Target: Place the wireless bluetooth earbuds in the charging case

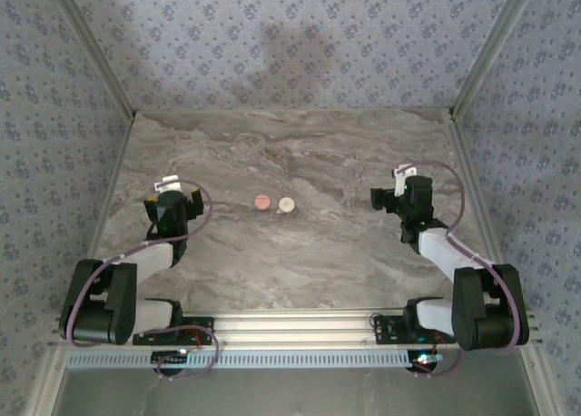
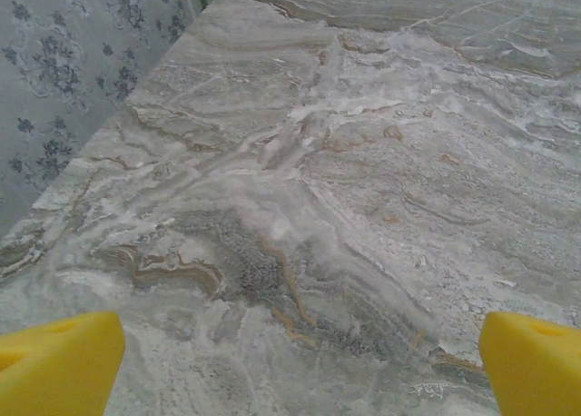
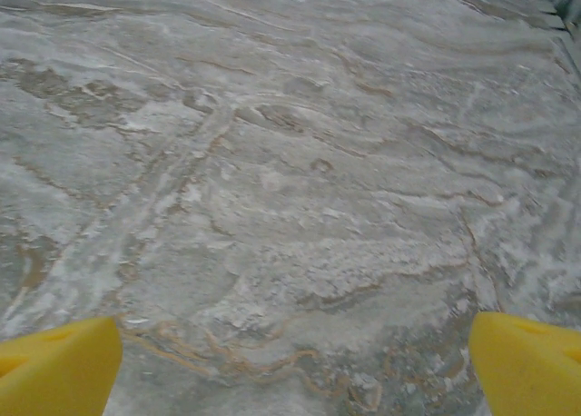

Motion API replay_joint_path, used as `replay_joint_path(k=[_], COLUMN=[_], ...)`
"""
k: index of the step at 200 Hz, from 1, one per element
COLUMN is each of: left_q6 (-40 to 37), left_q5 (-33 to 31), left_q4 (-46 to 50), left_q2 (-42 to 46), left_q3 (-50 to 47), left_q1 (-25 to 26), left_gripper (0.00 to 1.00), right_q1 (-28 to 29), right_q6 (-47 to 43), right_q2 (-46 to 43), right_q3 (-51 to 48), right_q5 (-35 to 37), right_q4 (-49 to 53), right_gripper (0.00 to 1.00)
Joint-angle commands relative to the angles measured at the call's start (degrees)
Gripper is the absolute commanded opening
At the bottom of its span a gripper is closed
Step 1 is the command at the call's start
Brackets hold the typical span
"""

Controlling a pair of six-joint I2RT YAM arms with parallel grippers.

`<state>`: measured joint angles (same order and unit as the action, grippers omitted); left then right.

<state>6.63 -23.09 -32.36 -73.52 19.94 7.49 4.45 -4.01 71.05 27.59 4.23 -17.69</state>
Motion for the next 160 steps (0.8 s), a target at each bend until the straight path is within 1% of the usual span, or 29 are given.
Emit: replay_joint_path(k=[1, 45, 65, 76, 96, 111, 122, 137, 153, 160], left_q6=[-1.4, -3.9, -5.2, -5.6, -6.6, -5.4, -5.4, -5.1, -4.6, -4.2], left_q5=[0.9, -1.6, -3.0, -3.1, -2.8, -1.3, -0.4, 1.0, 5.3, 6.1], left_q4=[-6.4, -12.7, -16.1, -19.3, -25.5, -19.6, -21.5, -19.8, -17.1, -18.4], left_q2=[-0.5, -1.0, -2.7, -5.0, -11.3, -10.1, -10.8, -10.7, -12.1, -14.8], left_q3=[-0.2, -2.4, -2.7, -2.9, -2.3, -0.6, -1.0, -0.4, 1.4, 2.2], left_q1=[-0.3, -0.3, -0.3, -0.6, -0.8, -1.4, -1.9, -2.4, -3.9, -4.8], left_gripper=[1.00, 1.00, 1.00, 1.00, 1.00, 1.00, 1.00, 1.00, 1.00, 1.00], right_q1=[-1.2, -3.0, -3.0, -3.1, -4.0, -4.3, -4.5, -4.6, -5.3, -5.6], right_q6=[1.1, 1.2, -0.2, -1.1, -0.5, -0.4, -0.5, -0.6, 0.1, 0.4], right_q2=[0.7, 4.2, 6.4, 7.8, 9.9, 11.9, 13.5, 16.2, 16.0, 16.0], right_q3=[-2.9, -6.5, -6.2, -6.4, -5.7, -6.5, -7.2, -7.3, -6.9, -6.6], right_q5=[1.5, -1.1, -2.0, -2.1, -3.1, -4.0, -4.7, -5.5, -6.1, -6.4], right_q4=[-8.2, -19.6, -22.0, -24.4, -24.7, -27.7, -30.3, -32.7, -31.4, -31.0], right_gripper=[1.00, 1.00, 1.00, 1.00, 1.00, 1.00, 1.00, 1.00, 1.00, 1.00])
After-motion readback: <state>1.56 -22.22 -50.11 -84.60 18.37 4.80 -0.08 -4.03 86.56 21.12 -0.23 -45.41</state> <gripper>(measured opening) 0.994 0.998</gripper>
